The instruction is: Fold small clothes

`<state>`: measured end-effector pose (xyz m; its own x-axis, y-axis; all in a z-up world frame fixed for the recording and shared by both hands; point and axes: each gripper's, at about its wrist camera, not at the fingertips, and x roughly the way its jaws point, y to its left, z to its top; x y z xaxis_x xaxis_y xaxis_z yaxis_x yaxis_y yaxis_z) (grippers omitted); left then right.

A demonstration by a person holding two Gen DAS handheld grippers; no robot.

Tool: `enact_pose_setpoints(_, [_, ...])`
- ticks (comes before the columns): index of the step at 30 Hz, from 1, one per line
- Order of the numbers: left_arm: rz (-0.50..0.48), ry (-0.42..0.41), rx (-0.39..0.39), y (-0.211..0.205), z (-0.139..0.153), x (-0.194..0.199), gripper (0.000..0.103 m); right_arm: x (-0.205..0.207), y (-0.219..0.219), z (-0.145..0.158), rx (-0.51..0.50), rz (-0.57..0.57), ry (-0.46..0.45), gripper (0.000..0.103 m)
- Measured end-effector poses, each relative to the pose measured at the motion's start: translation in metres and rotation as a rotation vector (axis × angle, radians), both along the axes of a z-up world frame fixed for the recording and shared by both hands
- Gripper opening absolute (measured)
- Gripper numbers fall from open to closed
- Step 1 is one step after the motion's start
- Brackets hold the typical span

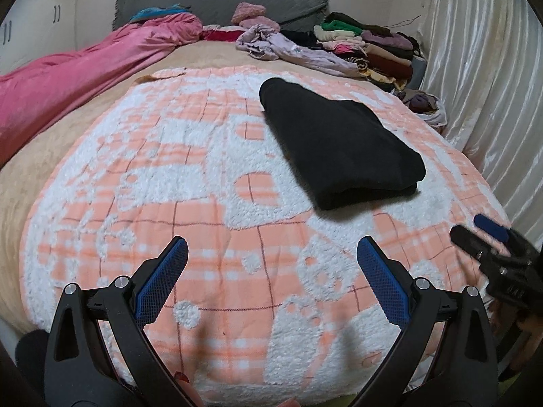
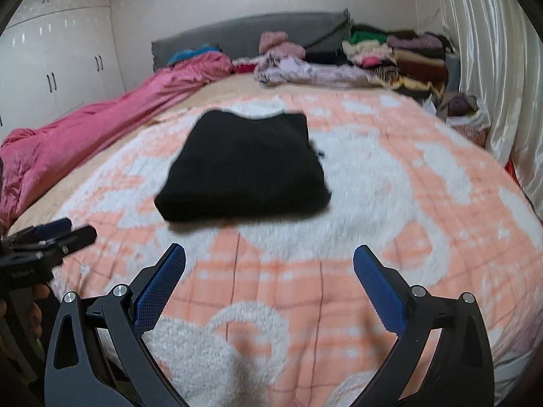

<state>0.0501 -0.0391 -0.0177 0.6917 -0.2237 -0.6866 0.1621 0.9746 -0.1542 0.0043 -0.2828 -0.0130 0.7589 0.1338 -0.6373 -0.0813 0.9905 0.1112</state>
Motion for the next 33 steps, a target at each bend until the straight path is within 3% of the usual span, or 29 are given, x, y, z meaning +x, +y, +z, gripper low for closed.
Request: enact_pose_setpoints(33, [0.021,0.003,0.023,0.0037,0.0038,-0.0017,0.093,0.0041,0.0003,0.0049,0.010,-0.006,0.010,0.099])
